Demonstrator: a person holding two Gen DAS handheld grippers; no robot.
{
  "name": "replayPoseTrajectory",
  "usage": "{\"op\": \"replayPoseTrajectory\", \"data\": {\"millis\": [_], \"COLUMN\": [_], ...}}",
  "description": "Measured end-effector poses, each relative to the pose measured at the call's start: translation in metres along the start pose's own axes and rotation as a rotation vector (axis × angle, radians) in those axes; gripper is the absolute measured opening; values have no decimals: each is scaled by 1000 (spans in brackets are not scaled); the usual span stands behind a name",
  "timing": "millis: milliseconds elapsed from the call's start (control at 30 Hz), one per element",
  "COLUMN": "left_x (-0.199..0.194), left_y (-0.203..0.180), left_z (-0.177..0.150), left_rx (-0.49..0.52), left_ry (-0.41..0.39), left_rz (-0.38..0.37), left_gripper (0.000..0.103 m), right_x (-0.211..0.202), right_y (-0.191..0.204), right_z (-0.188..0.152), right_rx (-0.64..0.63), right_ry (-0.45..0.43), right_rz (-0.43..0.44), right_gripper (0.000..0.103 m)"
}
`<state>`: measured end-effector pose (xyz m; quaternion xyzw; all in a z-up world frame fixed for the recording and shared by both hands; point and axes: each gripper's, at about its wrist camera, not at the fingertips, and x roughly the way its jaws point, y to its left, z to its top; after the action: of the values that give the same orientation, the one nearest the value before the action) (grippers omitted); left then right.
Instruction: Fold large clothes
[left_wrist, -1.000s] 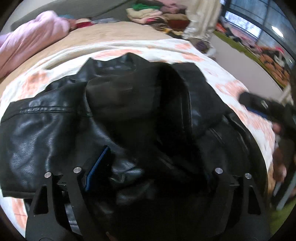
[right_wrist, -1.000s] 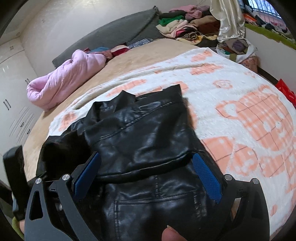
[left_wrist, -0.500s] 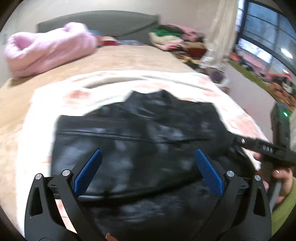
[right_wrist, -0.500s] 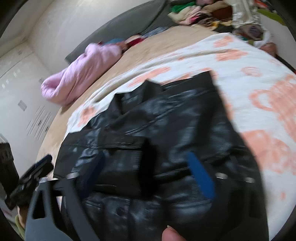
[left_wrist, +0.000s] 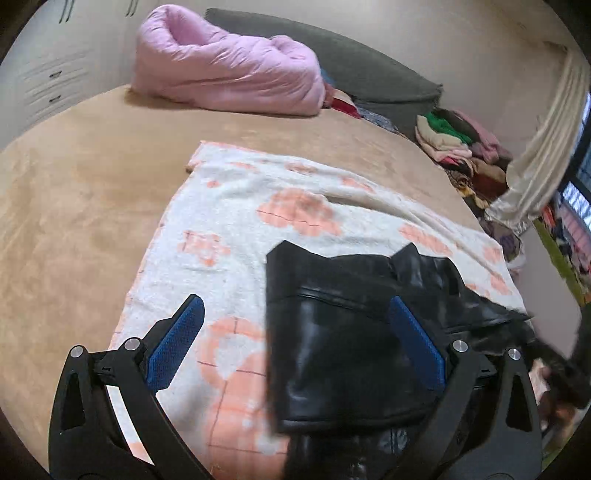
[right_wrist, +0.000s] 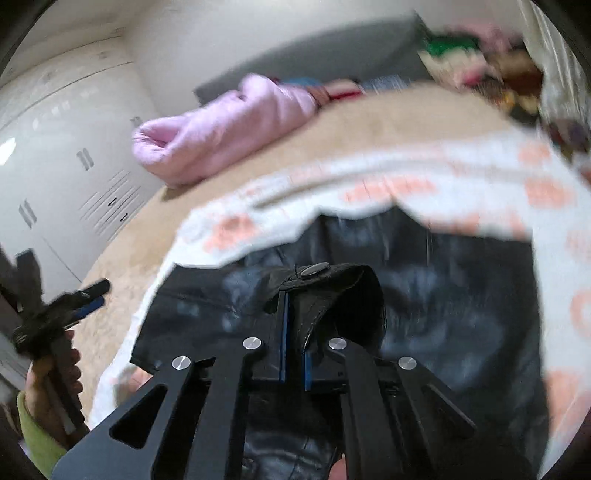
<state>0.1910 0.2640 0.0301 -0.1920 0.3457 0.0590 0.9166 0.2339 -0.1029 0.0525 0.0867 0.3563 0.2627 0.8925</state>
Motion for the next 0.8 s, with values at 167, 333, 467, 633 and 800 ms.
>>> {"op": "replayPoseTrajectory", "data": {"millis": [167, 333, 467, 633, 800], "left_x": [11, 27, 45, 65, 82], "left_y": [-3, -25, -49, -79, -96], "left_z": [-3, -7, -13, -28, -45], "left_rx": [-12, 37, 103, 189, 250], "left_ry": [29, 46, 81, 136, 223], "left_rz": [-34, -58, -83, -126, -167], "left_gripper": [94, 94, 94, 73, 44], "right_x": [-39, -55, -55, -51, -44], "right_y": [10, -1, -19, -41, -58], "right_z": [35, 46, 39, 29, 15], "right_rx": [-103, -181, -186, -175, -155], "right_ry": [-99, -122, -110, -87, -50], "right_rz": [2, -79, -132, -204, -216], "right_gripper": [5, 5, 5, 5, 5]}}
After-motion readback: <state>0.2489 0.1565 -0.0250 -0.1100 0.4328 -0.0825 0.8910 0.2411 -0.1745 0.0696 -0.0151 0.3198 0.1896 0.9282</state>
